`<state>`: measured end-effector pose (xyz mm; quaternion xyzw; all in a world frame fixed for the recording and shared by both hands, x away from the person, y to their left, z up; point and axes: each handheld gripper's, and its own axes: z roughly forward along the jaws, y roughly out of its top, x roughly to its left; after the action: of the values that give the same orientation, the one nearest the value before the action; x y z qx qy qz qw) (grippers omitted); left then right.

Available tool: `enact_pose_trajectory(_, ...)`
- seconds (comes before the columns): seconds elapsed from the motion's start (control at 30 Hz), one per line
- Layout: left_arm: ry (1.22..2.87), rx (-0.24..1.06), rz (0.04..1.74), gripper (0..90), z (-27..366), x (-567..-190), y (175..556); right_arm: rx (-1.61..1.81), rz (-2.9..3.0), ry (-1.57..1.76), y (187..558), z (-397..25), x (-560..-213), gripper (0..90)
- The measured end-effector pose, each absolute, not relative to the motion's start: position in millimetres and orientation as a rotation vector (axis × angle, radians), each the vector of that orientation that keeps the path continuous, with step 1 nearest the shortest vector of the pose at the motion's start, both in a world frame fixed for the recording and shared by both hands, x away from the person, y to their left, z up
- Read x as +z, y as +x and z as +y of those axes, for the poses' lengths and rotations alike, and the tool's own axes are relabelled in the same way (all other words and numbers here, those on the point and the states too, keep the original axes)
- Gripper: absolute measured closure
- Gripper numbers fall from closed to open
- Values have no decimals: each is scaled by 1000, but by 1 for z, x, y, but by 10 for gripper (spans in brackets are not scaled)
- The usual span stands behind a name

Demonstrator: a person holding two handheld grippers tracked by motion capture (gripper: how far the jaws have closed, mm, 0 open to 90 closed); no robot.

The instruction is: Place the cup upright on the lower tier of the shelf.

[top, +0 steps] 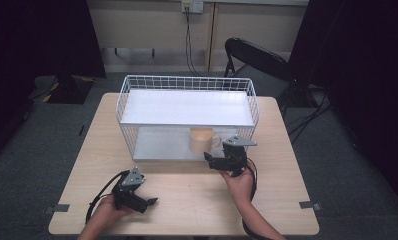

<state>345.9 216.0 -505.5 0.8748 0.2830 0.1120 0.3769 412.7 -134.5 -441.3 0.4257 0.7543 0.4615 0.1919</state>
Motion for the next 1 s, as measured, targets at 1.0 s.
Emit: enact_pose_trajectory(1.0,2237,291,726,20,216,-505,346,1302,2198,1122,390,-180,-437,134)
